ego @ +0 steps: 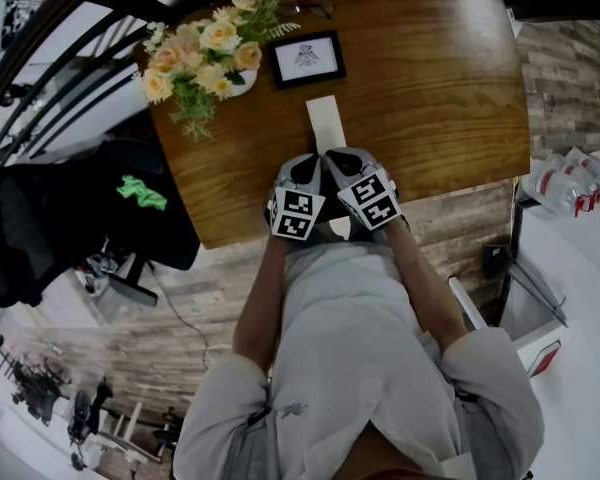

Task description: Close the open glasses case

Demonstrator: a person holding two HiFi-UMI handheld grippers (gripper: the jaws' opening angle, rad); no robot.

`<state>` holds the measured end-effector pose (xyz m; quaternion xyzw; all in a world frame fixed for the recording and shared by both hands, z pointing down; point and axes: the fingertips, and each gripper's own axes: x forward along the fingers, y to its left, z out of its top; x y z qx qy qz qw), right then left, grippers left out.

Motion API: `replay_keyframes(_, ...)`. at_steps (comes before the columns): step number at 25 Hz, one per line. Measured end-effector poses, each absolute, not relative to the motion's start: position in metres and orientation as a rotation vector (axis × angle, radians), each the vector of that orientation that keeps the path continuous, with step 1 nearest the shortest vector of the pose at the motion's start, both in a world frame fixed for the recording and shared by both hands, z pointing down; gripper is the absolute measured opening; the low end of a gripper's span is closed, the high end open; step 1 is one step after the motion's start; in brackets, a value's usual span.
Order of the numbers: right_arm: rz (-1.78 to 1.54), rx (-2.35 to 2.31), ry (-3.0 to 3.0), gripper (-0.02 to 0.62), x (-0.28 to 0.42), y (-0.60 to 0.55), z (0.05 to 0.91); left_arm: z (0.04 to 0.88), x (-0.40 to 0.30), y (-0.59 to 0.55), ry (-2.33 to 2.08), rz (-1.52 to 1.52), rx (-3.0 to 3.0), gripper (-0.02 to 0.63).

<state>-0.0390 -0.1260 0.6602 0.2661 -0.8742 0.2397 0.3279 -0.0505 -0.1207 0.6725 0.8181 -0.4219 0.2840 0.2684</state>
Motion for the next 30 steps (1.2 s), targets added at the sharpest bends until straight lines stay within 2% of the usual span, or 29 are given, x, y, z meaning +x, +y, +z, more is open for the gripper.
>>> replay_keyframes(8, 0.595, 0.785, -2.326, 0.003, -0.026, -0.139, 0.624, 0.643, -0.068, -0.135, -1.226, 0.687, 2.242, 0.017)
replay_keyframes(21, 0.398, 0.992, -2.515, 0.002, -0.020, -0.162, 0.520, 0.531, -0.093, -0.159, -1.413, 0.403, 2.422, 0.018)
replay_keyframes(30, 0.334, 1.069, -2.552, 0.002, -0.017, -0.157, 0.492, 0.492, -0.104, -0.156, -1.474, 0.312, 2.493, 0.017)
